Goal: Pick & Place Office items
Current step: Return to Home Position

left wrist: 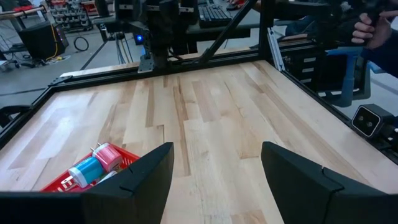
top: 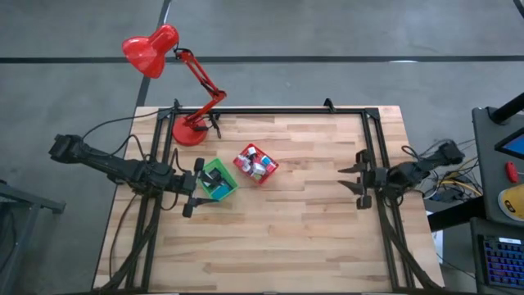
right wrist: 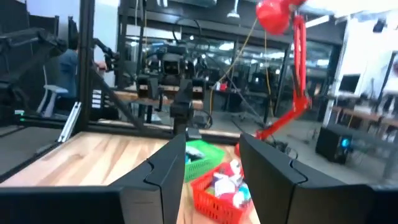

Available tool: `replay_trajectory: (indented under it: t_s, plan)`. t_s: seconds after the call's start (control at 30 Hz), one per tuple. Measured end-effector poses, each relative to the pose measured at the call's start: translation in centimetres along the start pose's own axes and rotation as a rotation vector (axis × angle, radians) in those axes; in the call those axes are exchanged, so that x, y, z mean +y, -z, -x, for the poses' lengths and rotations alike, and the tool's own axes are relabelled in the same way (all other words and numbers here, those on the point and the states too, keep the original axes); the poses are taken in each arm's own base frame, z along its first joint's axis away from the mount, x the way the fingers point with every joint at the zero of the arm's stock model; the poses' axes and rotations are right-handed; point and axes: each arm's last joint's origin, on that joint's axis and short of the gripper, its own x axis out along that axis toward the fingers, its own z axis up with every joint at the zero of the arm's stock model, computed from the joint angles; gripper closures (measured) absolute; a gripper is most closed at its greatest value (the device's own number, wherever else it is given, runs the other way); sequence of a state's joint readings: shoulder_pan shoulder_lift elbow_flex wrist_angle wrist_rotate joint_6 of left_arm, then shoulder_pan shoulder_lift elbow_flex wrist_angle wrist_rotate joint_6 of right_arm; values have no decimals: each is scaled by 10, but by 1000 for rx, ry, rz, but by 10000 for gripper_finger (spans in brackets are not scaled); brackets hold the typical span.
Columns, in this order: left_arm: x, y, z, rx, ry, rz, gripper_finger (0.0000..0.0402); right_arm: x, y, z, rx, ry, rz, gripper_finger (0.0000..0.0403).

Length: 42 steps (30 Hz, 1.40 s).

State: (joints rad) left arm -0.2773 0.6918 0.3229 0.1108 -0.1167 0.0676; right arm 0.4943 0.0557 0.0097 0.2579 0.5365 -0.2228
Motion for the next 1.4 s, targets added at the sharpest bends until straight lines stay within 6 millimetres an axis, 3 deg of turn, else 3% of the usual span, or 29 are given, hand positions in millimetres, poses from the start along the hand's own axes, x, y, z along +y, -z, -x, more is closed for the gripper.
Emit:
replay_trajectory:
  t_s: [0.3, 1.4]
  plan:
    - [0, 0, 0, -1, 0, 0, 152, -17, 12, -2, 84, 136, -69, 252]
    - [0, 0, 0, 1, 0, 35, 152, -16, 19, -4, 164, 128, -25, 252]
